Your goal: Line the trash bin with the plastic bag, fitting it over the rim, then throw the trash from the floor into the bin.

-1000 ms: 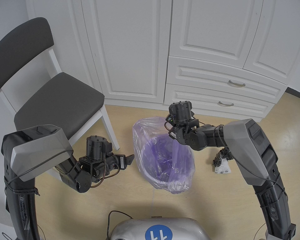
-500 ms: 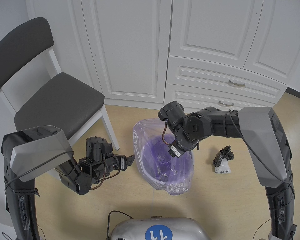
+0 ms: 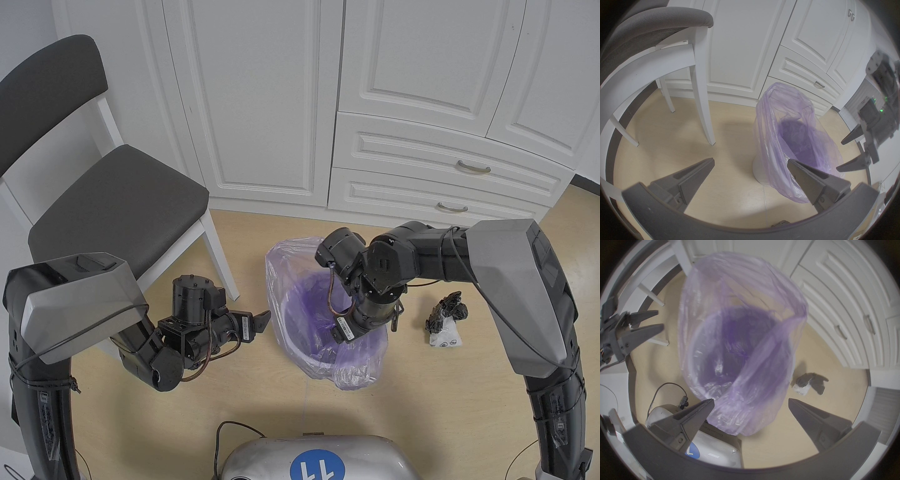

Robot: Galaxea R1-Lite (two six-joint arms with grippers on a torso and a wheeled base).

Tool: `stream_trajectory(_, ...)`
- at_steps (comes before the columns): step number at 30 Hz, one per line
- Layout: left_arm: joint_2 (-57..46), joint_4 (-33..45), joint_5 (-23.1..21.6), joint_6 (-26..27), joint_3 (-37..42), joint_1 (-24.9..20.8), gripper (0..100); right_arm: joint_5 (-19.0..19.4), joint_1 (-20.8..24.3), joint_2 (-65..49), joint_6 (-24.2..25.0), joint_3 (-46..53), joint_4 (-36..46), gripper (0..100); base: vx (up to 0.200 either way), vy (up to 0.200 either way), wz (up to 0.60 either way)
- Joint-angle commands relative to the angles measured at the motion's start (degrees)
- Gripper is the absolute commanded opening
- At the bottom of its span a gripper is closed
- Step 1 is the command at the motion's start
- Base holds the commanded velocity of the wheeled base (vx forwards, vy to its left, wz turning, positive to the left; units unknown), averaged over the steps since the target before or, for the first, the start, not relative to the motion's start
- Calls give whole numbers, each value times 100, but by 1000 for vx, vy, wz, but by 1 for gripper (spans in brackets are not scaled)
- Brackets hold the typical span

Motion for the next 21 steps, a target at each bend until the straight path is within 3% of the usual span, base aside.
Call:
stream_trajectory(1,23,-2,-1,-4,-3,-1,100,187,-317,151,100,1,44,100,0,0,0)
stream_trajectory(4,66,-2,-1,-4,-20,-1,100,223,-510,142,100,1,17,100,0,0,0)
stream_trajectory(9,93,-2,8,-4,-29,-1,100,785,-809,54,100,1,0,100,0,0,0)
stream_trajectory(17,102,-2,8,-4,-20,8,100,1409,-774,107,461,1,-9,100,0,0,0)
stream_trajectory(18,102,-2,8,-4,-20,8,100,1409,-774,116,461,1,-9,0,0,0,0)
stream_trajectory(21,93,-2,8,-4,-20,8,100,1409,-791,151,461,1,-97,0,0,0,0)
